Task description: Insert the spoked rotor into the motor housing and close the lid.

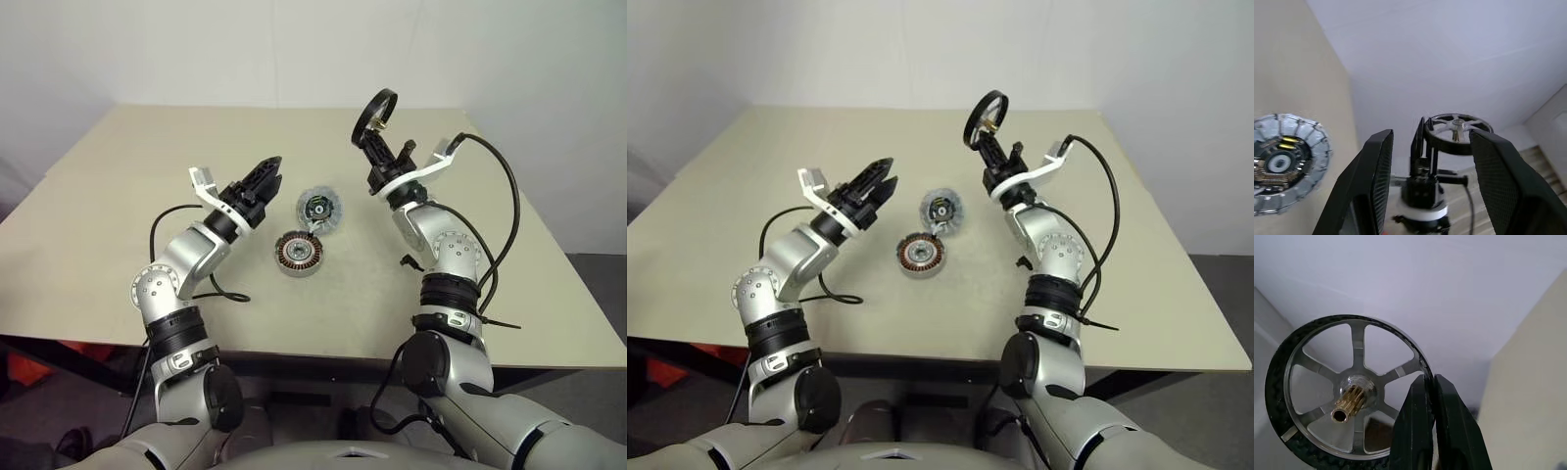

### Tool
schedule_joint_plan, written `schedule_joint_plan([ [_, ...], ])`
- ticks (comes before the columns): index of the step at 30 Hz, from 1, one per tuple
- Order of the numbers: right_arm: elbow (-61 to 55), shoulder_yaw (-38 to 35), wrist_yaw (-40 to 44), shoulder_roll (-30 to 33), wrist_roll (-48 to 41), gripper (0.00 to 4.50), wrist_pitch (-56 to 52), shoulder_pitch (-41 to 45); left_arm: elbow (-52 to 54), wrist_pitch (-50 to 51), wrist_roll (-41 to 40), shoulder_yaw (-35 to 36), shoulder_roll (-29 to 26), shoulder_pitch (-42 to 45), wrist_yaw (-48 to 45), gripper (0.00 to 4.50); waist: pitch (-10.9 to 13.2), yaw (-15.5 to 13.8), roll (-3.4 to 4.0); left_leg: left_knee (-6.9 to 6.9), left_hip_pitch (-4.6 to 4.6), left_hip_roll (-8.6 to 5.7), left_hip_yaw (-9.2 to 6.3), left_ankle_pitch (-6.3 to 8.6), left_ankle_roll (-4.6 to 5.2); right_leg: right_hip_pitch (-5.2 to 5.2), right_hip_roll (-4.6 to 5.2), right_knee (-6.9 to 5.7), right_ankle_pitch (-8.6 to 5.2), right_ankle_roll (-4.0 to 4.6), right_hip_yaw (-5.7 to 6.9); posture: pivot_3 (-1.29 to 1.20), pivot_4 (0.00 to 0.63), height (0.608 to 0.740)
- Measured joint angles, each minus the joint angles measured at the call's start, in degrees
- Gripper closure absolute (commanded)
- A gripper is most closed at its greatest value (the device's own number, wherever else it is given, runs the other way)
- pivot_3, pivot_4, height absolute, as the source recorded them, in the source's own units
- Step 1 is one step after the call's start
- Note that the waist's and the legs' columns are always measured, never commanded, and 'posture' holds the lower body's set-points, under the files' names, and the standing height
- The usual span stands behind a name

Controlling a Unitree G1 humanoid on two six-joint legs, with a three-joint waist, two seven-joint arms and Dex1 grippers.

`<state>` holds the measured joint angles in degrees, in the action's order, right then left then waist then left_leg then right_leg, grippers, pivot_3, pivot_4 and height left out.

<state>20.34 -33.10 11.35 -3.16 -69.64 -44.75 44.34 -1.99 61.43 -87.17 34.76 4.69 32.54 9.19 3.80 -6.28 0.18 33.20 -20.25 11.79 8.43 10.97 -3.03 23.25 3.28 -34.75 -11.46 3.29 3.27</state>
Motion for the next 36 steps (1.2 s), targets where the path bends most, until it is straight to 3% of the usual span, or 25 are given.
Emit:
schedule_joint_plan([
  [14,-3.15,5.07,-1.22,-1.15,-3.80,4.32,-6.86,-3.03,-3.89,-9.07,-23.82,-7.76,4.35,-0.15,14.16,1.90,0.01,-0.67,-0.01,-0.01,-0.09,0.01,0.00,-0.04,-0.08,0.00,0.00,0.04,0.10,-0.40,-0.01,0.00,0.000,0.740],
  [31,-4.19,7.18,0.32,0.09,-3.82,4.32,-5.81,-3.46,-13.85,2.86,-24.33,0.00,4.67,0.07,13.22,1.90,0.01,-0.86,-0.02,0.02,-0.29,-0.02,-0.03,-0.04,-0.08,0.07,0.02,0.16,0.20,-0.68,-0.01,0.00,0.000,0.740],
  [36,-4.50,8.60,1.13,1.35,-1.84,4.32,-4.83,-4.24,-14.80,5.72,-24.13,-3.91,4.16,0.64,11.93,1.90,0.02,-1.05,-0.03,0.02,-0.33,-0.03,-0.07,-0.04,-0.08,0.07,0.03,0.16,0.20,-0.69,0.00,0.00,0.000,0.740],
])
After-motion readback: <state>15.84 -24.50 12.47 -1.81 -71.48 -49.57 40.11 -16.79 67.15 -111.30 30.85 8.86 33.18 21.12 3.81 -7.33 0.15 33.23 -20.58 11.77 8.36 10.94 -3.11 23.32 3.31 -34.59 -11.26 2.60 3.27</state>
